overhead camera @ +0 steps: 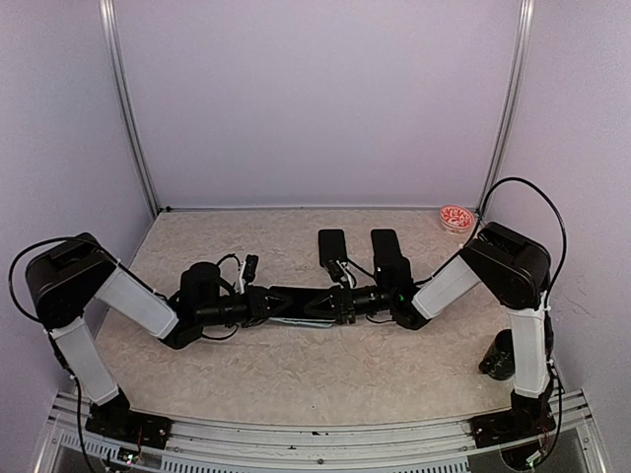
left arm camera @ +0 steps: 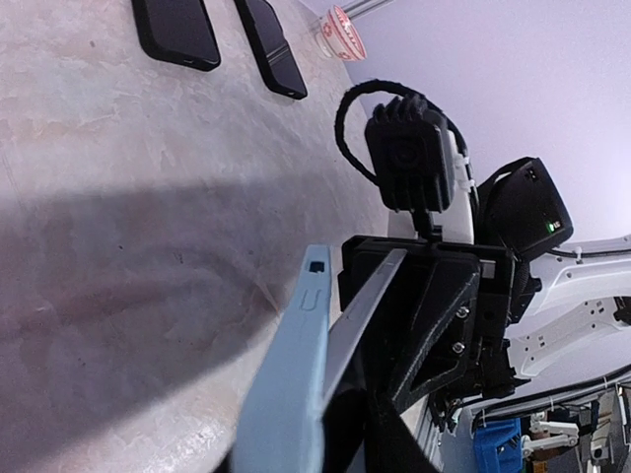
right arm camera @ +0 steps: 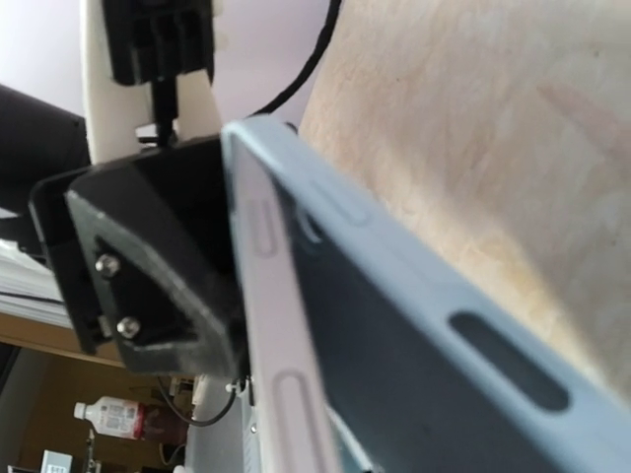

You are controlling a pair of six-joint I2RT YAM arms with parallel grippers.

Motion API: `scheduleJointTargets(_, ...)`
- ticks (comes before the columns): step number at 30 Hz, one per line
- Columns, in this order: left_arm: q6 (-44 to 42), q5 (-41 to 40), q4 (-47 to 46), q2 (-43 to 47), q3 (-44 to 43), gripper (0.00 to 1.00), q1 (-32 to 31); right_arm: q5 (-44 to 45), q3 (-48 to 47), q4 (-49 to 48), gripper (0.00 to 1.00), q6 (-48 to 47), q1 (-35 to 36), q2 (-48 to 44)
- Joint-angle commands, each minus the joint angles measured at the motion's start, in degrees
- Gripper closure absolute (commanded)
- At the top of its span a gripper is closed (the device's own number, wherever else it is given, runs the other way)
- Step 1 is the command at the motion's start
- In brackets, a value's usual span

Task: Put the phone into the phone case
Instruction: Install the phone on the phone case.

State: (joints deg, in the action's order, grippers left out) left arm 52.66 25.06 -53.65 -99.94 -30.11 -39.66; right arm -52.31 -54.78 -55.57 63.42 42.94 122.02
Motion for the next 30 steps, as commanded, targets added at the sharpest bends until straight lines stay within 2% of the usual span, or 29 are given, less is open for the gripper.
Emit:
scheduleJointTargets(1,0.17,6.50,-9.72,0.51,-0.85,0.87,-2.35,1.30,0.08,2.06,0.77,-1.05,1.67,-2.57)
scheduleJointTargets(5,0.12,6.50,-9.56,0.79,-0.74,0.97,-2.35,1.33,0.19,4.45,0.73,-2.61,1.69,-3.89)
scheduleJointTargets(8,-0.08,6.34,-9.09,1.12,-0.74,0.99,-2.27,1.63,0.29,6.70,0.72,-4.11,1.67,-5.05)
scheduleJointTargets(22,-2.50,5.37,-4.69,5.26,0.39,1.00,0.02,0.50,5.44,16.81,0.62,-10.52,-1.88,-14.37)
scheduleJointTargets(30,-5.38,4.66,-1.39,9.00,0.44,1.00,0.71,-0.70,6.90,29.26,0.57,-21.08,-4.75,-22.10)
